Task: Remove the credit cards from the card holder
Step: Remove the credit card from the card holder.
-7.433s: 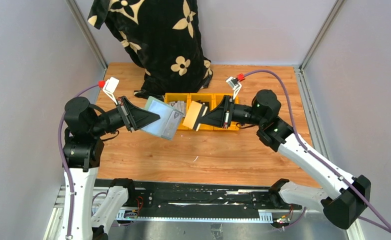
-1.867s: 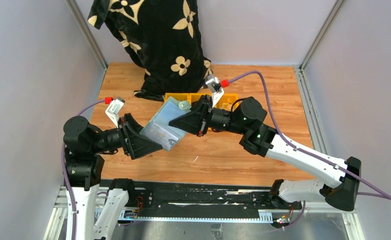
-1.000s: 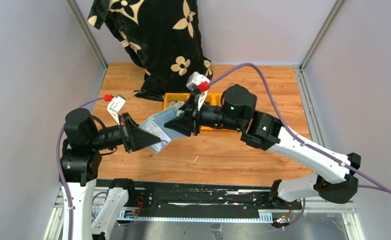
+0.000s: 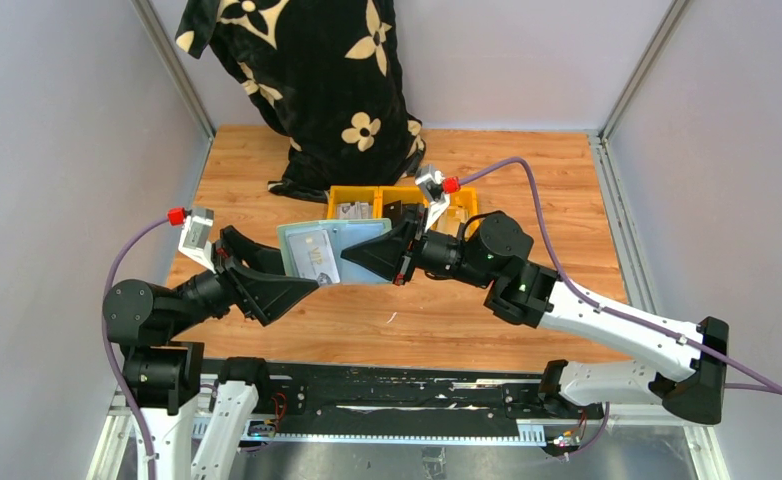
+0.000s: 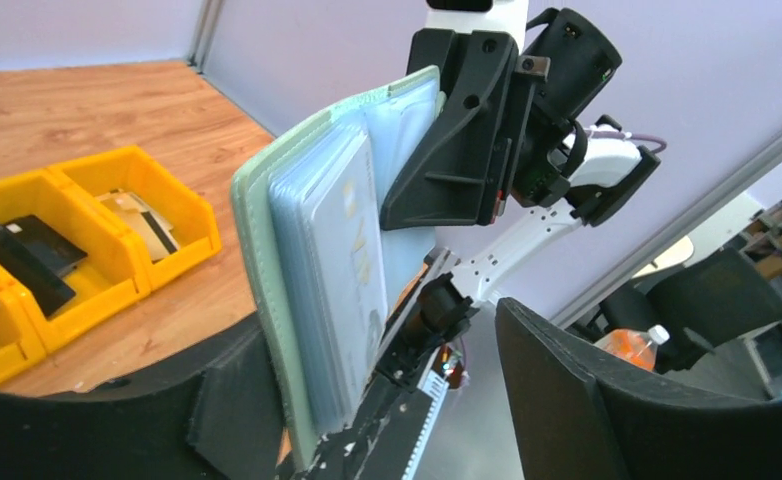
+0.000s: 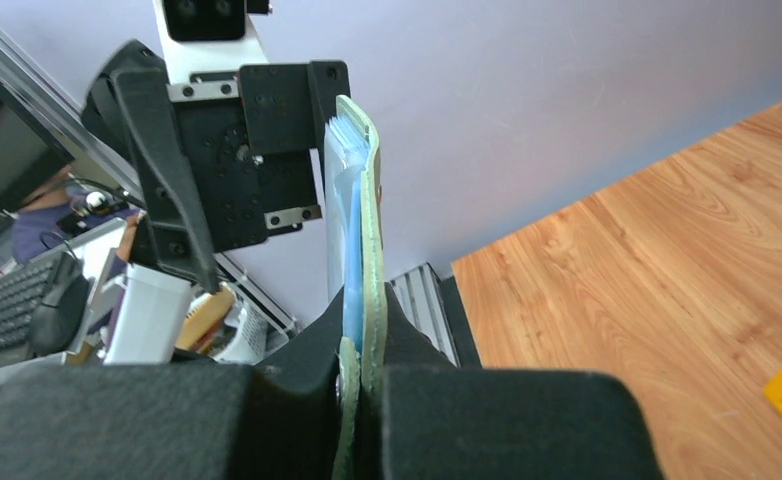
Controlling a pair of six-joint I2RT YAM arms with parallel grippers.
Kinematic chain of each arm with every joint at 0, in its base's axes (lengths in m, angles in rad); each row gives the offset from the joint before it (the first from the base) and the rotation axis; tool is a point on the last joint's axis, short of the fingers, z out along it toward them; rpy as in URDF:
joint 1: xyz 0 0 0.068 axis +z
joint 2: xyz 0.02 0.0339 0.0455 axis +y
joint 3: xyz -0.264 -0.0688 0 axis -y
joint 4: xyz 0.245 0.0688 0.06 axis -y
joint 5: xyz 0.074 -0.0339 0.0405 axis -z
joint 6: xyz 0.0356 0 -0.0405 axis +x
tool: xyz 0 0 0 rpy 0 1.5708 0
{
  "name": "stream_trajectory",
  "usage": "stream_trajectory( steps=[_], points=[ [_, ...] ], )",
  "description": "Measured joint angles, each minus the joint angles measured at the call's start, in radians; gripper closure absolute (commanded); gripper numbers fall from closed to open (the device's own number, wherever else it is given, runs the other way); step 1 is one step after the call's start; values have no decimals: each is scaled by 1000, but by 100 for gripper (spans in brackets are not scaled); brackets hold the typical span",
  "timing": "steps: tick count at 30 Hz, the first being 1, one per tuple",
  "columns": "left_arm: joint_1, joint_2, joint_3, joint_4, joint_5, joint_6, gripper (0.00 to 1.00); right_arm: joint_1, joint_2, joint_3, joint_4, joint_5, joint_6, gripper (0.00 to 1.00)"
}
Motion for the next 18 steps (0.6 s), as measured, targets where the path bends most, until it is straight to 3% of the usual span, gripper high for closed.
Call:
stream_trajectory(
  steps=[4, 13, 15, 18],
  points=[
    [0, 2, -5, 27, 10, -22, 43, 0, -5, -23, 66, 6, 47, 100],
    [0, 5, -6, 52, 9, -40, 88, 0, -14, -56, 128, 10, 99, 100],
    [0, 10, -6, 49, 3, -35, 94, 0, -14, -61, 144, 11, 108, 93],
    [0, 27, 1, 28, -11, -16, 99, 0, -14, -67, 151, 16, 120, 73]
  ],
)
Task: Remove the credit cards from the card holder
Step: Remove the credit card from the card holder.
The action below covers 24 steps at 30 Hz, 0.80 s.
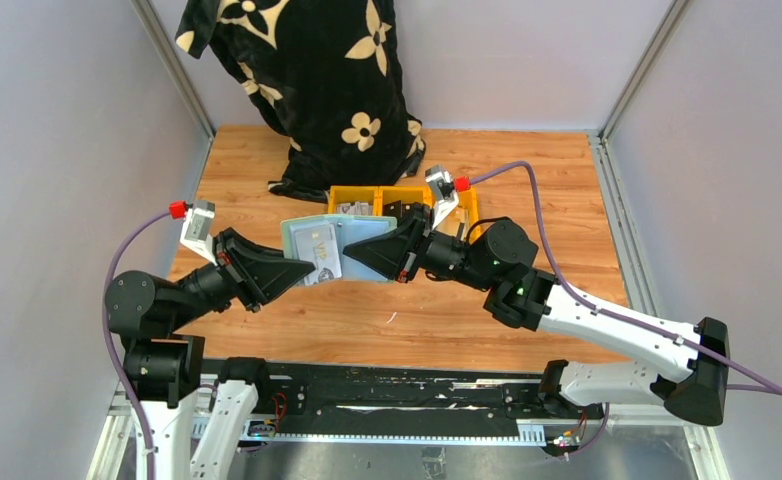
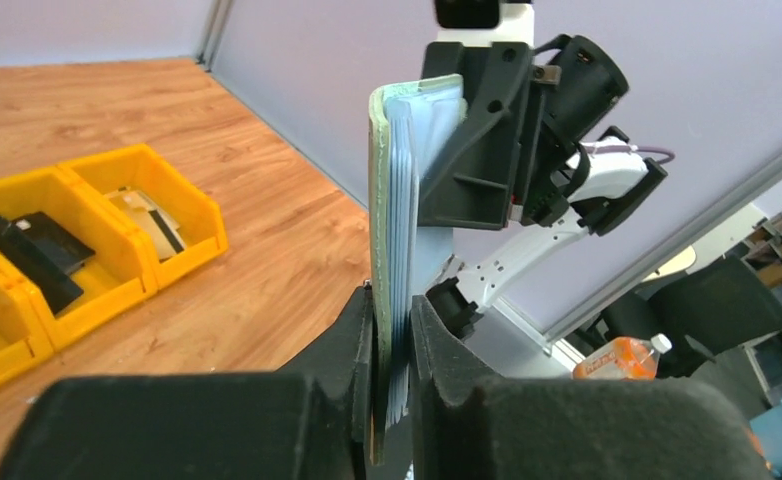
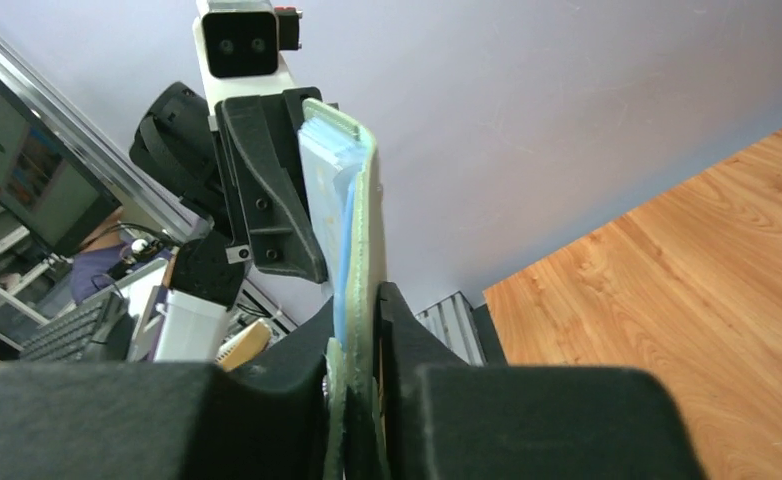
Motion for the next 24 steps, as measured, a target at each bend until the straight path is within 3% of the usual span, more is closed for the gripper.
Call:
stream_trajectory(
  steps=[3, 8, 16, 24],
  points=[
    [-1, 29, 21, -66, -21, 55, 100, -3, 0, -5, -3, 2, 3, 45],
    [-1, 77, 39, -174, -51, 157, 100, -26, -22, -3, -84, 8, -6, 24],
    [-1, 187, 63, -360, -74, 326, 100, -151, -97, 93, -361, 77, -39, 22],
    [-1, 129, 104, -454, -165, 385, 100, -157, -116, 167, -435, 52, -56, 21]
  ],
)
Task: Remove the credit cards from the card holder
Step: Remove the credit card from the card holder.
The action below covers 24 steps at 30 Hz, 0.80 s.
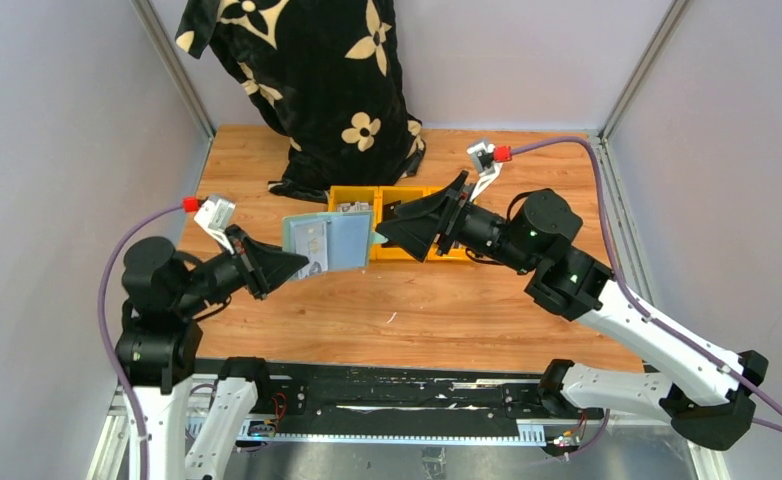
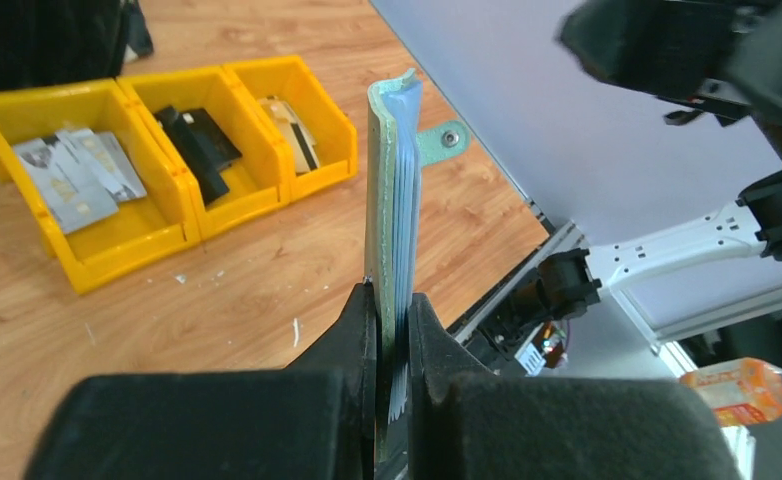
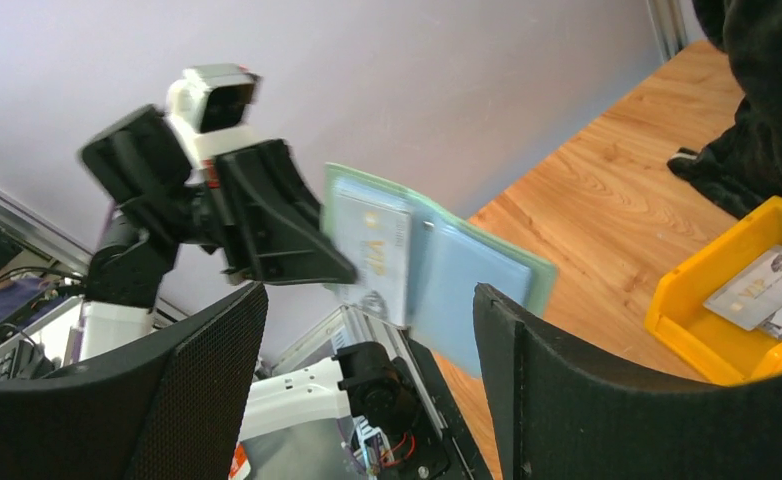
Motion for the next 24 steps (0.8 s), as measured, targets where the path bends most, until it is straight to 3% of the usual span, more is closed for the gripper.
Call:
stream_trajectory(
  steps=[9, 17, 24],
  points=[
    [0, -95, 76, -64, -28, 20, 100, 3, 60, 0, -13, -60, 11, 23],
    [0, -75, 115, -108, -32, 16, 100, 53, 60, -1, -3, -90, 11, 38],
    [0, -62, 116, -117, 1, 2, 100, 90, 76, -8, 71, -182, 20, 37]
  ],
)
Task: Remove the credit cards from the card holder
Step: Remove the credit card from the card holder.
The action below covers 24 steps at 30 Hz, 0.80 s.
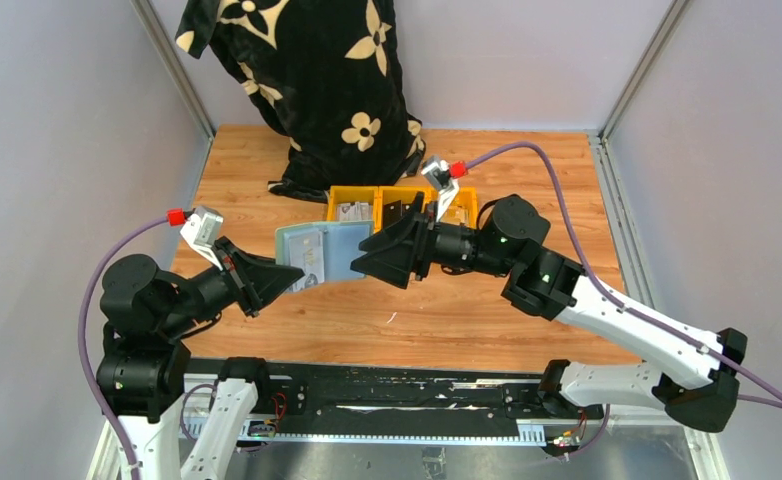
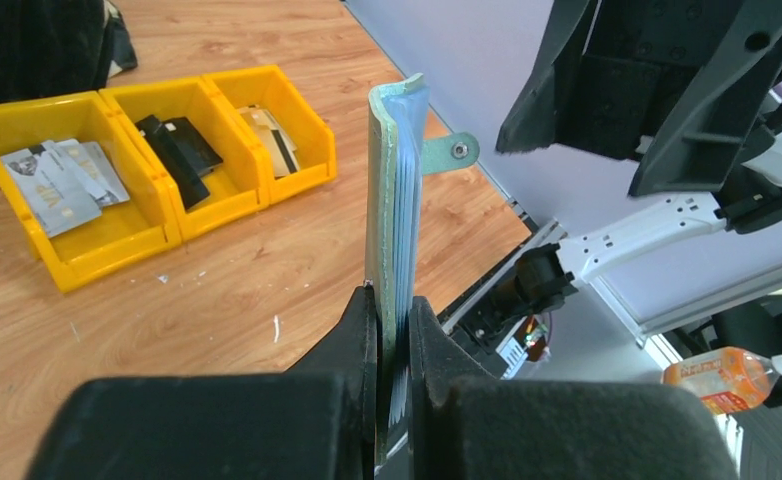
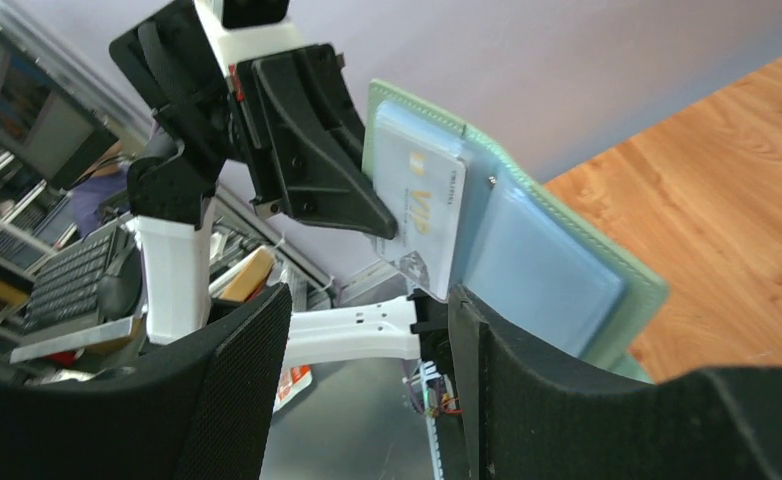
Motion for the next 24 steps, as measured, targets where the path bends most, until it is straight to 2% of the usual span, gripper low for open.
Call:
stream_trajectory(
  steps=[7, 18, 24],
  points=[
    [0, 8, 45, -4, 26, -26, 100, 35, 108, 13, 17, -62, 8, 38],
    [2, 58, 50, -2, 91, -42, 100, 37, 209, 41, 18, -119, 39, 47],
    [2, 63, 65, -2, 109, -54, 100, 37, 221, 59, 9, -136, 48, 60]
  ],
)
